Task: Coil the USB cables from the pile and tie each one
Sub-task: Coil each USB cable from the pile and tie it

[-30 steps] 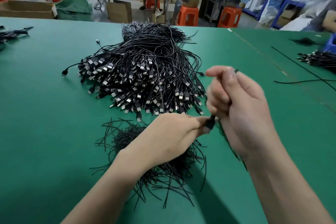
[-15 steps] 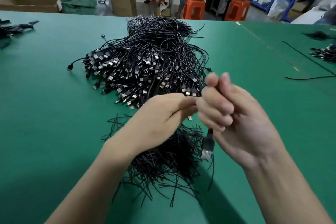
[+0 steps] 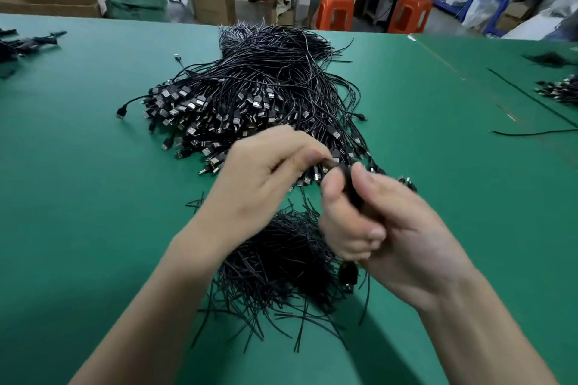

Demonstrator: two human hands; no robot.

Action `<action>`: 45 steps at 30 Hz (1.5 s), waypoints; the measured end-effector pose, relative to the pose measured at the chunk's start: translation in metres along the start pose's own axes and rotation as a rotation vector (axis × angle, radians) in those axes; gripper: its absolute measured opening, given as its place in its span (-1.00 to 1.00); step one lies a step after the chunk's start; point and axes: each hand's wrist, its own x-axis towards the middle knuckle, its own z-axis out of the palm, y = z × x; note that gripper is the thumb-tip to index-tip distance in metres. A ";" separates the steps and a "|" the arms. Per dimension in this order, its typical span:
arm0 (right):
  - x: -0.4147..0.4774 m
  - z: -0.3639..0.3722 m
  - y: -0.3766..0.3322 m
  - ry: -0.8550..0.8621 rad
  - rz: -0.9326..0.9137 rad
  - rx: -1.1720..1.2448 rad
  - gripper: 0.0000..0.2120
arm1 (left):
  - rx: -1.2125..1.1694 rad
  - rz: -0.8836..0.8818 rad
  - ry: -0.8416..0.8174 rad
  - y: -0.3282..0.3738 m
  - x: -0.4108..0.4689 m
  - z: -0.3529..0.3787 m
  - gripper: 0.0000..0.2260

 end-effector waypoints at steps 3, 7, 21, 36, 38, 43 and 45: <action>0.007 0.003 -0.009 0.143 -0.234 0.070 -0.80 | -0.045 -0.090 -0.224 0.006 -0.005 0.019 -0.77; 0.010 -0.007 -0.015 0.484 -0.472 -0.353 -0.75 | 0.113 -0.031 -0.373 0.014 -0.008 0.029 -0.82; -0.007 -0.014 0.007 0.077 0.114 -0.553 -0.66 | -0.367 -0.326 -0.046 -0.001 -0.001 -0.010 -0.88; -0.005 -0.005 0.005 0.167 0.053 -0.370 -0.79 | -0.481 -0.329 -0.171 -0.011 -0.004 0.002 -0.89; -0.004 -0.004 0.006 0.240 0.032 -0.362 -0.82 | -0.485 -0.352 -0.154 -0.012 -0.004 0.004 -0.85; -0.002 -0.007 0.011 0.488 -0.091 -0.523 -0.85 | -0.526 -0.402 -0.109 -0.011 -0.005 0.007 -0.83; -0.002 -0.010 0.013 0.574 -0.138 -0.689 -0.90 | -0.518 -0.370 -0.091 -0.010 -0.005 0.008 -0.92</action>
